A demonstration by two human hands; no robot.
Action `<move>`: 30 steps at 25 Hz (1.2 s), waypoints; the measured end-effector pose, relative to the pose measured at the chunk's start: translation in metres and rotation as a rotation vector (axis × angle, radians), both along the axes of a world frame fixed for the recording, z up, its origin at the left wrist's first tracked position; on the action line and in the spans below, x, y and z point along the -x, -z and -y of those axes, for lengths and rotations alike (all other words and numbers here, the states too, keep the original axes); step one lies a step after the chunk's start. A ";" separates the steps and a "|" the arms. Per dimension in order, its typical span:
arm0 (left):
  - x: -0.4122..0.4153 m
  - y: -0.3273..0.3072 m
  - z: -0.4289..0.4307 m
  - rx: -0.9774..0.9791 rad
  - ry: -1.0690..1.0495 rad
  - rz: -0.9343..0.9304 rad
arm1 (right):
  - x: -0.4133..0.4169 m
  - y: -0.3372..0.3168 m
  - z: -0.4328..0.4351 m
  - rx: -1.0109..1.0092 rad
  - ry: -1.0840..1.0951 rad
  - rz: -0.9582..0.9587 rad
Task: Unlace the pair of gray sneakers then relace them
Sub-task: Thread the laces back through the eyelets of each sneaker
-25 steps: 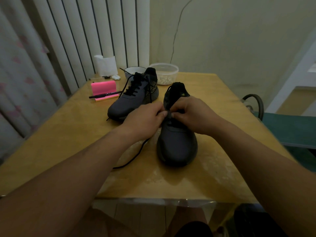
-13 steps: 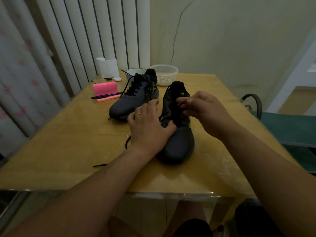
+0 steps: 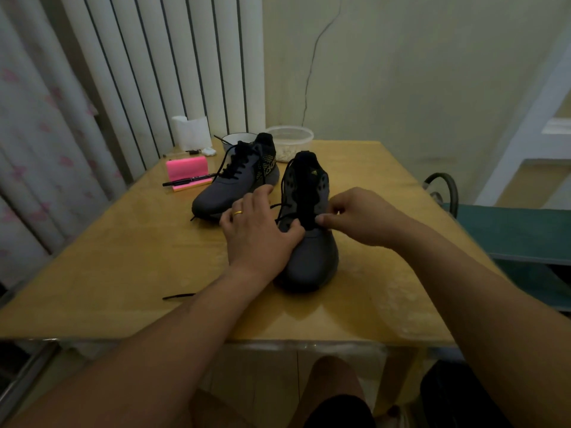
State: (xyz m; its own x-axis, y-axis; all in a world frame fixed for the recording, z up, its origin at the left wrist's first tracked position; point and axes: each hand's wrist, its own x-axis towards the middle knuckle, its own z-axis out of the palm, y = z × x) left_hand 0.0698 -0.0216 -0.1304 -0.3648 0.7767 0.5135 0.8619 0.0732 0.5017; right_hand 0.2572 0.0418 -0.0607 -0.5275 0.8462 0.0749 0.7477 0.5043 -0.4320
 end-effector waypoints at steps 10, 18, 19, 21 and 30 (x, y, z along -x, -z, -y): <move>-0.001 0.003 -0.001 0.006 -0.004 0.053 | -0.030 0.009 -0.014 0.715 0.226 -1.458; -0.001 0.005 0.001 -0.028 -0.015 0.082 | -0.009 0.009 -0.014 0.281 0.083 -0.633; -0.001 0.006 0.001 -0.024 -0.015 0.095 | -0.016 0.012 -0.020 0.392 0.161 -0.889; 0.000 0.006 0.001 -0.010 -0.019 0.123 | -0.034 0.022 -0.029 0.650 0.288 -1.403; -0.002 0.004 0.003 0.004 -0.015 0.142 | -0.067 0.034 -0.054 0.790 0.344 -1.870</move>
